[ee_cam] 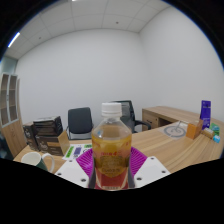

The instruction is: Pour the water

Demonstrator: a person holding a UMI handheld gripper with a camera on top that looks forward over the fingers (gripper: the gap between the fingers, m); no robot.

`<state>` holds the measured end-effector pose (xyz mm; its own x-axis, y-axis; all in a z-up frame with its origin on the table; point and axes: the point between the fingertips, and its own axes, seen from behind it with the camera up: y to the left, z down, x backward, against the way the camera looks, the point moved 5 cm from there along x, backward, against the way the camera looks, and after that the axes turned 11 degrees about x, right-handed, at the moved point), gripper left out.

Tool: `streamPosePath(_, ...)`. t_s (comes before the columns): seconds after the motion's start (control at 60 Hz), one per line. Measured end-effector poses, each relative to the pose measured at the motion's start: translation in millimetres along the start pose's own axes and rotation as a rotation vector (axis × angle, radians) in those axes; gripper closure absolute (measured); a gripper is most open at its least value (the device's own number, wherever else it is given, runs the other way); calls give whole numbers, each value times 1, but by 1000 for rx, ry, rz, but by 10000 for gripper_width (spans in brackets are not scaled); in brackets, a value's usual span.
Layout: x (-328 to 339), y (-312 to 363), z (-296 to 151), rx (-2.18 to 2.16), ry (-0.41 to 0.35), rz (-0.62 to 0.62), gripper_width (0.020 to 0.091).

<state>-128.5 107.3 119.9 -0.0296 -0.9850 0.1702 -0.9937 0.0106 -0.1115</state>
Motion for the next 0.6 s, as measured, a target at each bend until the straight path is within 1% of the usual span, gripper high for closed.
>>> streamPosePath(0.017, 4, -3, 9, -18, -4, 3, 654)
streamPosePath(0.067, 0, -3, 16, -11, 6, -10, 646)
streamPosePath(0.15, -2, -2, 24, 24, -4, -19, 642)
streamPosePath(0.183, -3, 0, 28, 50, 5, -23, 638)
streamPosePath(0.233, -4, 1, 37, 88, 38, -29, 632)
streamPosePath(0.267, -4, 1, 34, 103, 9, -30, 635)
streamPosePath(0.383, -2, -2, 34, 52, 1, -25, 624)
streamPosePath(0.45, -2, -1, 35, 66, 6, -26, 568)
streamPosePath(0.5, -1, -1, 37, 89, 39, -24, 510)
streamPosePath(0.517, 0, -1, 39, 92, 60, -23, 476)
streamPosePath(0.55, 4, -1, 41, 80, 95, -26, 377)
streamPosePath(0.583, 11, 0, 38, 59, 99, -42, 284)
streamPosePath(0.6, 15, 1, 37, 51, 95, -54, 250)
